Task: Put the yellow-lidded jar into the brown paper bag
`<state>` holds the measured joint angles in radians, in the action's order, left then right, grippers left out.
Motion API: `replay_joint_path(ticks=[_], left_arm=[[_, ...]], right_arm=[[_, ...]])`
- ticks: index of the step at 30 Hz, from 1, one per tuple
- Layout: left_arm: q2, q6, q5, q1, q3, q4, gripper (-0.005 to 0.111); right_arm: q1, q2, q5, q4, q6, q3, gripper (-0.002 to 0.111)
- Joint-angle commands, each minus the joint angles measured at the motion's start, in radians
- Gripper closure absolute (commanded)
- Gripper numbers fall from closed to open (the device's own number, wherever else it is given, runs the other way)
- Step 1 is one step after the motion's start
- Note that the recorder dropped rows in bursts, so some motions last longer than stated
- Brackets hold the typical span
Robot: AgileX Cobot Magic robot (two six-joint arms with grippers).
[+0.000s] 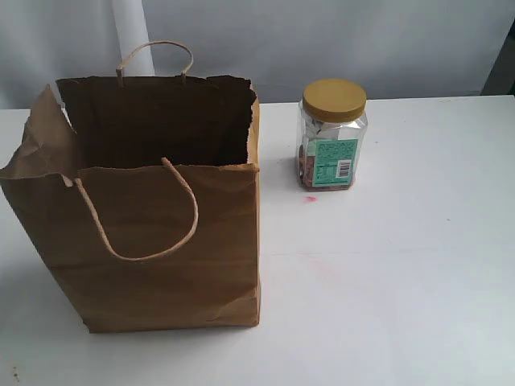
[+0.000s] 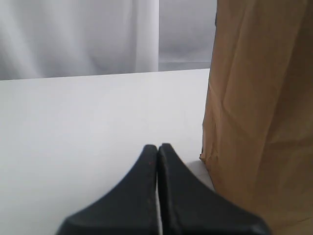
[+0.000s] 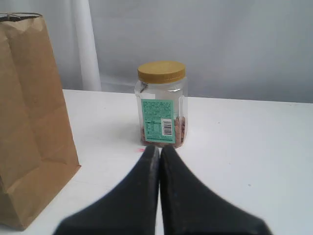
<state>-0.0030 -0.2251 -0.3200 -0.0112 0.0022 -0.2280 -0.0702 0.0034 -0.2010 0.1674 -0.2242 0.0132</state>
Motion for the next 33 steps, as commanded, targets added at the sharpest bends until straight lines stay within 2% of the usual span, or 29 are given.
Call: replay_joint_path(ticks=[1, 13, 27, 29, 33], left_arm=[[0.003, -0.004, 0.009, -0.005, -0.002, 0.004, 0.106], [0.003, -0.004, 0.009, -0.005, -0.002, 0.004, 0.106], [0.003, -0.004, 0.009, -0.005, -0.002, 0.004, 0.106], [0.003, -0.004, 0.009, -0.005, -0.002, 0.004, 0.106], [0.003, -0.004, 0.009, -0.005, -0.002, 0.004, 0.106]], right_arm=[[0.002, -0.003, 0.006, 0.008, 0.007, -0.006, 0.108], [0.002, -0.003, 0.014, 0.008, 0.008, -0.006, 0.108], [0.002, -0.003, 0.387, 0.001, 0.006, -0.004, 0.108], [0.002, -0.003, 0.366, -0.064, 0.003, 0.009, 0.108], [0.002, -0.003, 0.186, -0.12, 0.009, 0.093, 0.108]])
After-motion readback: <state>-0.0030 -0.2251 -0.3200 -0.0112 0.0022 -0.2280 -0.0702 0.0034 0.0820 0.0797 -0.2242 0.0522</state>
